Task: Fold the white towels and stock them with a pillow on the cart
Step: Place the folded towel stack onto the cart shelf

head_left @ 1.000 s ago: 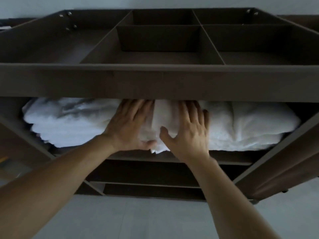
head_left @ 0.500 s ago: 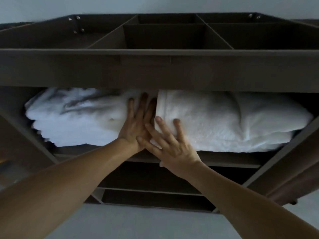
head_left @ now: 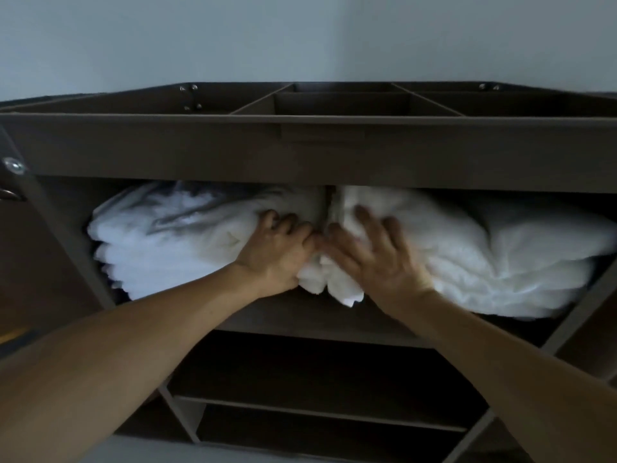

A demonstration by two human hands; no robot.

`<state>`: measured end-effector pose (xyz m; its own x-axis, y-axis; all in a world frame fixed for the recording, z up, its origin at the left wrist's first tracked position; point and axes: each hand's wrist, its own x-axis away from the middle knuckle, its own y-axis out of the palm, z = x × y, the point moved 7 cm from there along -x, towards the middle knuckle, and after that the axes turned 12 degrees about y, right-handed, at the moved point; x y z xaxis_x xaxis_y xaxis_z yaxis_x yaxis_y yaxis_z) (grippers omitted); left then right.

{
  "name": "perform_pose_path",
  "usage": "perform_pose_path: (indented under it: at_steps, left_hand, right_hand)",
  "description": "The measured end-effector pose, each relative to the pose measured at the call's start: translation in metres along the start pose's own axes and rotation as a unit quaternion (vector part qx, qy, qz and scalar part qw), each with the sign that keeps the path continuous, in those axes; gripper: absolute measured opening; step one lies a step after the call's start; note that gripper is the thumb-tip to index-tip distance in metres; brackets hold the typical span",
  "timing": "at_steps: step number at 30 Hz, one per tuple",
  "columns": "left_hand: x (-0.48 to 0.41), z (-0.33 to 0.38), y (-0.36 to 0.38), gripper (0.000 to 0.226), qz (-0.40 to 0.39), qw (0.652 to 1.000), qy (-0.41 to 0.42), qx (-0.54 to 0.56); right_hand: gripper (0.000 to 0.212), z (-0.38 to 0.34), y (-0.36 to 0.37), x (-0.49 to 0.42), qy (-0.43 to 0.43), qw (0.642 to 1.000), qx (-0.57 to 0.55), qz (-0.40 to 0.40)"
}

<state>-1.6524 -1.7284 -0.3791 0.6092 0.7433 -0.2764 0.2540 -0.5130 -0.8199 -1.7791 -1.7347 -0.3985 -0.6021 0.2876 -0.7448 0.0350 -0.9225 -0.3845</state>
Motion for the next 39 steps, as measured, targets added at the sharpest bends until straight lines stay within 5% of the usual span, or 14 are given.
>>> perform_pose_path:
  at_steps: [3, 7, 11, 18, 24, 28, 32, 35, 39]
  left_hand:
    - [0.017, -0.003, -0.009, 0.056, 0.014, 0.999, 0.025, -0.015]
    - [0.026, 0.014, 0.004, 0.055, -0.002, 0.999, 0.034, -0.003]
    - [0.027, 0.031, 0.009, 0.05, 0.002, 0.999, 0.044, 0.012]
    - [0.023, 0.035, -0.006, 0.044, -0.031, 0.997, 0.043, 0.064]
    - [-0.024, -0.005, -0.069, 0.046, 0.126, 0.964, -0.08, 0.222]
    - [-0.09, 0.013, -0.037, 0.064, -0.006, 0.973, -0.095, 0.21]
    - [-0.135, 0.022, -0.006, 0.064, -0.09, 0.969, -0.099, 0.208]
    - [-0.127, 0.027, 0.015, 0.078, -0.126, 0.938, -0.152, 0.286]
    - [-0.088, 0.048, 0.023, 0.102, -0.15, 0.926, -0.183, 0.294]
  right_hand:
    - [0.066, 0.051, -0.005, -0.043, 0.1, 0.994, -0.041, -0.035]
    - [0.054, 0.011, -0.004, -0.014, 0.022, 0.99, -0.131, -0.053]
    - [0.093, -0.032, 0.009, 0.031, 0.024, 0.97, -0.144, -0.195]
    - [0.106, -0.033, -0.012, 0.025, 0.063, 0.939, -0.216, -0.26]
    - [0.065, 0.04, -0.041, 0.003, 0.174, 0.914, -0.345, -0.125]
    - [0.085, 0.104, 0.005, 0.015, 0.24, 0.887, -0.203, -0.339]
    - [0.067, 0.122, 0.044, 0.031, 0.218, 0.857, -0.145, -0.444]
    - [0.09, 0.125, 0.053, 0.053, 0.293, 0.812, -0.186, -0.468]
    - [0.119, 0.118, 0.043, 0.076, 0.337, 0.812, -0.185, -0.439]
